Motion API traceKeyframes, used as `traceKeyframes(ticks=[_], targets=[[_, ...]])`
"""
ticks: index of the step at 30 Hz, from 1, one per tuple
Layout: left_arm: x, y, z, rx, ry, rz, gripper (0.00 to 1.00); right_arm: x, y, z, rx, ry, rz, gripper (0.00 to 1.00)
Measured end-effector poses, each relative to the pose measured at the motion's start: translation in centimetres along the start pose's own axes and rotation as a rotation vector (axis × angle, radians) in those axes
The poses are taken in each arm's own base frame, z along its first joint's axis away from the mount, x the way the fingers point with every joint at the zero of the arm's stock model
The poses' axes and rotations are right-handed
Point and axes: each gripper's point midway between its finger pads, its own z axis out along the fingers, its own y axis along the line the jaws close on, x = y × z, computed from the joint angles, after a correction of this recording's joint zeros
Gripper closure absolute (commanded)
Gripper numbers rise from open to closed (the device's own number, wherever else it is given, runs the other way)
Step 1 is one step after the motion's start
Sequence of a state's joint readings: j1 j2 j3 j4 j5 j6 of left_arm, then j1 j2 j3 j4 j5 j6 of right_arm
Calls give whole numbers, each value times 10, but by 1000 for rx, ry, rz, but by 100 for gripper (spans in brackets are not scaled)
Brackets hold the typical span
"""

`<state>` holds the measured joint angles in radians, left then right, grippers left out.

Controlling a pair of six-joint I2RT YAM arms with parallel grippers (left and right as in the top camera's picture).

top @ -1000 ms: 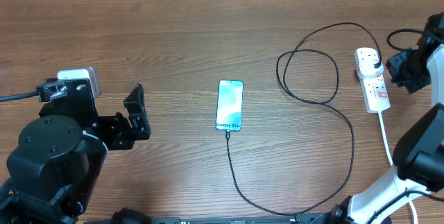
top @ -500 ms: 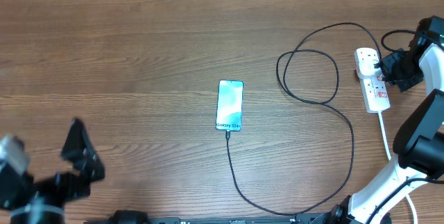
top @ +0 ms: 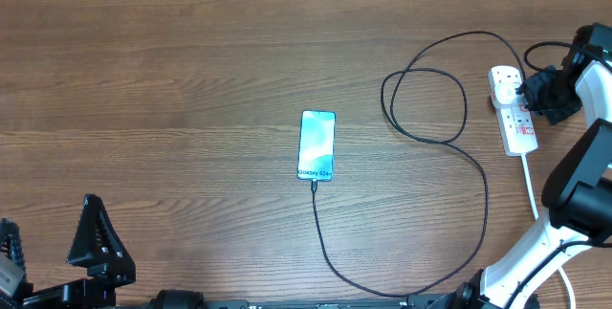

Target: Plug charger to phone and switch on socket

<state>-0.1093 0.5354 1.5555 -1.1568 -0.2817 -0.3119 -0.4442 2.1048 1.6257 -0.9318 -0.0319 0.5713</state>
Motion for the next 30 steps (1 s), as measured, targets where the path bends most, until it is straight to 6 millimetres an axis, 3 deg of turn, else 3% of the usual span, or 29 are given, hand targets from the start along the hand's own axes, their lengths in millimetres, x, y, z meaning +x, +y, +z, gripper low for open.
traceKeyframes(ticks=[5, 10, 16, 20, 24, 30], targets=[[6, 2, 0, -8, 23, 7, 0, 8, 0, 12, 2, 43, -26, 96], [32, 13, -8, -39, 120, 35, 0, 13, 0, 12, 18, 52, -70, 96], [76, 37, -42, -76, 234, 68, 0, 26, 1, 8, 36, 119, -96, 96], [107, 55, -67, -103, 317, 93, 0, 22, 3, 0, 38, 135, -91, 96], [111, 61, -81, -99, 276, 80, 0, 7, 1, -7, 20, 109, -69, 96], [115, 67, -100, -119, 198, 48, 0, 3, 1, -7, 12, 99, -65, 96]])
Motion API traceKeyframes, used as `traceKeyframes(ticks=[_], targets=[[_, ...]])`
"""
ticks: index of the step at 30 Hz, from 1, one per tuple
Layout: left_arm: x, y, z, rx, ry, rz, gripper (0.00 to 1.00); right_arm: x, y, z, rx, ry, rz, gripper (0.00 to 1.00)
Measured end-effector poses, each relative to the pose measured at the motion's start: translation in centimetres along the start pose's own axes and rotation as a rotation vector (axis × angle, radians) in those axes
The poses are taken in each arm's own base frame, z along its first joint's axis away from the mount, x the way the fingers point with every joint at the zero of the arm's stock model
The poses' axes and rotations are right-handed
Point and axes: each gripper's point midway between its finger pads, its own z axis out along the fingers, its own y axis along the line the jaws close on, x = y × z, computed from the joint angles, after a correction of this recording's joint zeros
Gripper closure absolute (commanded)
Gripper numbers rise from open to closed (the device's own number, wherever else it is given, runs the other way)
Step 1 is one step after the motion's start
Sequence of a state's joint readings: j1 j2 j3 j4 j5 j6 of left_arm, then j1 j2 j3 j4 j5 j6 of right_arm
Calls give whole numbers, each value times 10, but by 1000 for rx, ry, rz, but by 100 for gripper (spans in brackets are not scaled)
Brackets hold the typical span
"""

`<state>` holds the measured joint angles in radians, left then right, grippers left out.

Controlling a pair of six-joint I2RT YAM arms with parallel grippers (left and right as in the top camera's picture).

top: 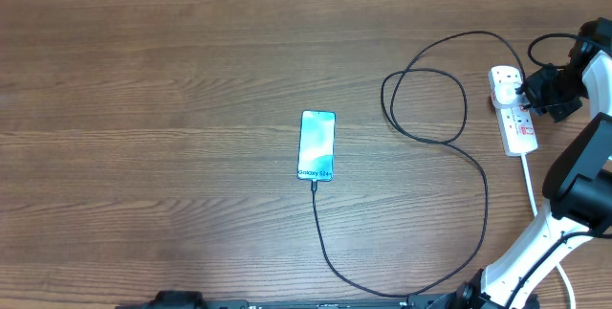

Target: Plug charger to phone and switch on socket

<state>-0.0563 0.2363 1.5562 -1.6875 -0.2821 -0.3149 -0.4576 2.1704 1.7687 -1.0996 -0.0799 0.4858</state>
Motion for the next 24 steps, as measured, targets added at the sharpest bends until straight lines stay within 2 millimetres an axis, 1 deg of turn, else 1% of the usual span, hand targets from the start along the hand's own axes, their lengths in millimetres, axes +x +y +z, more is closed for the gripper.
traceKeyframes(ticks=[4, 9, 11, 14, 18, 21, 24], targets=[[4, 4, -9, -23, -40, -21, 0, -3, 1, 0, -1, -15, -2, 96], [5, 4, -11, -37, -49, -28, 0, -5, 1, 1, 0, -19, -2, 96], [5, 4, -11, -38, -49, -28, 0, -4, 0, 5, 4, -10, -1, 96], [5, 4, -11, -38, -50, -29, 0, -1, -1, 20, 14, 24, -5, 96], [5, 4, -11, -38, -49, -29, 0, 0, 0, 20, 31, 26, -26, 96], [5, 4, -11, -38, -49, -29, 0, 6, -1, 19, 57, 37, -44, 96], [5, 4, -11, -38, -50, -29, 0, 22, 1, 18, 74, 91, -62, 96]])
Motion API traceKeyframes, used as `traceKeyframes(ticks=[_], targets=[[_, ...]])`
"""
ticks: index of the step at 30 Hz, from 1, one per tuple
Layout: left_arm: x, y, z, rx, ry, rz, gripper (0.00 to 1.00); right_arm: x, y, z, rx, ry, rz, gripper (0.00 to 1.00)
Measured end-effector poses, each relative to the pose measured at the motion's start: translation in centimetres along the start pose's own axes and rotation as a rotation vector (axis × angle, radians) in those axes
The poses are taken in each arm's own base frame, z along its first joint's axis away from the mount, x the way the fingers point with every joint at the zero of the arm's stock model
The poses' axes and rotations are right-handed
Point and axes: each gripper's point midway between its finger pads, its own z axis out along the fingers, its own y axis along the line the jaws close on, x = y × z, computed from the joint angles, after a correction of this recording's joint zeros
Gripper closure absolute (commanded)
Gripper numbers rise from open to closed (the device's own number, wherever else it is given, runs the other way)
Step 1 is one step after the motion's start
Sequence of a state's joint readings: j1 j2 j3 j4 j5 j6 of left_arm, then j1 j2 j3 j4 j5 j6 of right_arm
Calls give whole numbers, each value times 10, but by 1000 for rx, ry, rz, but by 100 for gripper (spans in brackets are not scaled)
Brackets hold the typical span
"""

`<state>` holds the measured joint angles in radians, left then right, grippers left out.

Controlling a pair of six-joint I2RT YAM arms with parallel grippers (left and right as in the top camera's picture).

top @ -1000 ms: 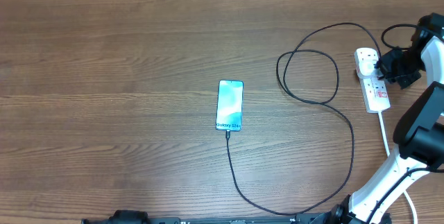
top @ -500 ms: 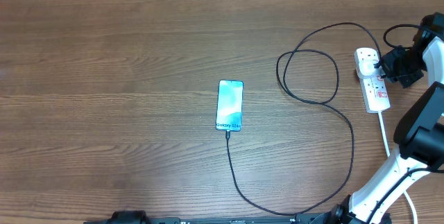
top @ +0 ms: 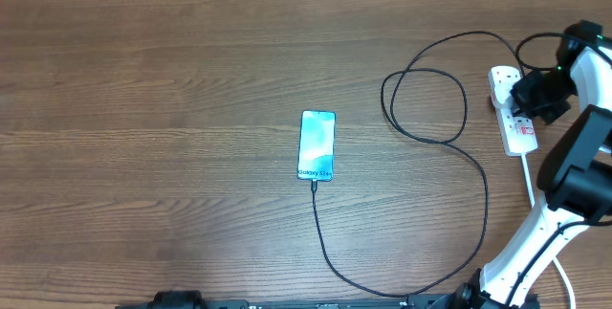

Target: Plug charger to phone and switch on socket

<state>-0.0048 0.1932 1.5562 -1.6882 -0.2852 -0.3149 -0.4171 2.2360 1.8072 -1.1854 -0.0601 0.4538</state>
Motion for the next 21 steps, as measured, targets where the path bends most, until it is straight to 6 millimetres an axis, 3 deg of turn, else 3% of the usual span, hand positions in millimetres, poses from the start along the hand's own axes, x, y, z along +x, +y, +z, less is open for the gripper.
traceKeyframes(ticks=[4, 8, 11, 14, 15, 17, 18, 19, 20, 21], targets=[[2, 1, -3, 5, -15, -5, 0, 18, 9, -9, 22, 51, -34, 96], [8, 7, -14, 23, -68, -21, 0, 14, 14, -34, 0, 24, -38, 96], [14, 12, -24, 38, -117, -36, 0, 8, 15, -86, -58, -67, -31, 96], [19, 16, -32, 44, -155, -48, 0, 9, 22, -166, -186, -221, -40, 96], [19, 16, -33, 44, -163, -52, 0, 12, 27, -204, -264, -295, -49, 96], [19, 16, -35, 40, -171, -55, 0, 27, 33, -297, -461, -480, -80, 96], [19, 16, -35, 37, -171, -56, 0, 39, 35, -357, -600, -605, -98, 96], [19, 16, -35, 36, -170, -55, 0, 51, 31, -404, -702, -710, -114, 96], [19, 16, -35, 35, -170, -55, 0, 63, 26, -437, -769, -785, -127, 95], [19, 16, -35, 35, -170, -55, 0, 93, 12, -499, -880, -939, -158, 92]])
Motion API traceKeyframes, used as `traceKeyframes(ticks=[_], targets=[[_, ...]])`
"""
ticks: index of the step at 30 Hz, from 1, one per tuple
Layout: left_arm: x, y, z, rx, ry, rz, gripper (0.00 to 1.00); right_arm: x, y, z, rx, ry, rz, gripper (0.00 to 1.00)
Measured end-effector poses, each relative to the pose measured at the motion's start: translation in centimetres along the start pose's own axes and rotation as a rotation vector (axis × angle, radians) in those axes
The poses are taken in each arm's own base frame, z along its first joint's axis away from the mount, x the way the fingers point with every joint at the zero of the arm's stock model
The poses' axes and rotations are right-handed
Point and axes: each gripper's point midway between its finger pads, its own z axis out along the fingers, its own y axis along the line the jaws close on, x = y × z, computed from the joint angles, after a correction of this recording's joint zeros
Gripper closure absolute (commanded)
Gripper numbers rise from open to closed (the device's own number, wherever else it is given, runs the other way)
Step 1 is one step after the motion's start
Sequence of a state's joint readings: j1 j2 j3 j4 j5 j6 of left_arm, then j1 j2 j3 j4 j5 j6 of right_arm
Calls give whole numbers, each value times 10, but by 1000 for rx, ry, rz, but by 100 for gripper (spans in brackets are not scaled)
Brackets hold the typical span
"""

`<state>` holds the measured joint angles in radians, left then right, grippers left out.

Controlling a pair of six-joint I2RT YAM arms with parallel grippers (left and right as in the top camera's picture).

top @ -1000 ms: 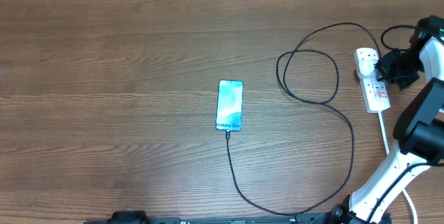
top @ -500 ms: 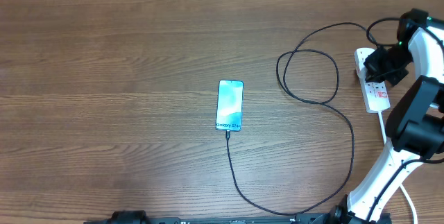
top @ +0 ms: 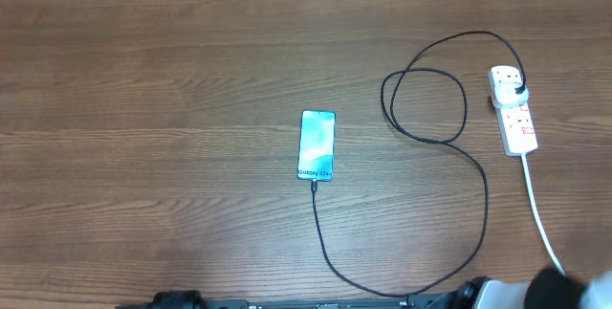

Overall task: Plug charger to phone and switch on socket
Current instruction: 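Lift the right gripper off the power strip and pull back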

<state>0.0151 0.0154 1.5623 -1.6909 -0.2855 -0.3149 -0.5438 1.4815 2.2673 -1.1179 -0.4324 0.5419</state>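
Note:
A phone [top: 316, 144] with a lit screen lies flat in the middle of the table, its short end toward the front. A black charger cable [top: 459, 156] is plugged into that front end, runs forward, loops right and back, and ends at a black plug [top: 517, 89] seated in the white socket strip [top: 514, 113] at the far right. Neither gripper shows in the overhead view. Only a blurred white and black part of the right arm [top: 550, 288] shows at the bottom right corner.
The strip's white lead [top: 537, 209] runs from the strip toward the front right edge. Dark arm bases [top: 177, 300] sit along the front edge. The wooden table [top: 143, 108] fills the view.
The right arm, whose gripper was at the socket strip by the plug, has gone from there; only a blur of it remains at the bottom right corner. Phone, cable and strip lie as before.
At first the right gripper was at the socket strip and the left arm showed at the bottom left. Then the left arm was out of view while the right gripper stayed at the strip, shifting slightly. Now the right arm has left the strip too.

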Motion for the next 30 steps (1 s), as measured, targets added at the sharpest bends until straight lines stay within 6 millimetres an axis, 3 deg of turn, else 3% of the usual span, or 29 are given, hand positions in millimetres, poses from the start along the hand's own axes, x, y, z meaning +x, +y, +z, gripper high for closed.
traceKeyframes(ticks=[1, 2, 4, 6, 9, 12, 17, 20, 25, 30], targets=[[0, 0, 0, 0, 0, 0, 0, -10, 17, -21, -46, -59, -25, 90], [0, 0, 0, 0, 0, 0, 0, -23, 44, -54, -119, -149, -73, 88], [0, 0, 0, 0, 0, 0, 0, -31, 85, -104, -229, -261, -147, 88], [0, 0, 0, 0, 0, 0, 0, -27, 122, -157, -332, -348, -221, 88], [0, 0, 0, 0, 0, 0, 0, -17, 151, -203, -415, -411, -271, 87], [-5, -2, 0, 7, -18, -15, 0, -10, 166, -222, -473, -415, -285, 85], [-38, -21, 14, 70, -139, -82, 0, 8, 190, -242, -631, -338, -282, 81], [-44, -39, 49, 104, -142, -95, 0, 21, 201, -261, -724, -297, -301, 81], [-32, -65, 127, 135, -121, -90, 0, 52, 203, -283, -845, -170, -337, 82], [-16, -92, 187, 224, -163, -83, 0, 71, 198, -301, -938, -116, -387, 82]])
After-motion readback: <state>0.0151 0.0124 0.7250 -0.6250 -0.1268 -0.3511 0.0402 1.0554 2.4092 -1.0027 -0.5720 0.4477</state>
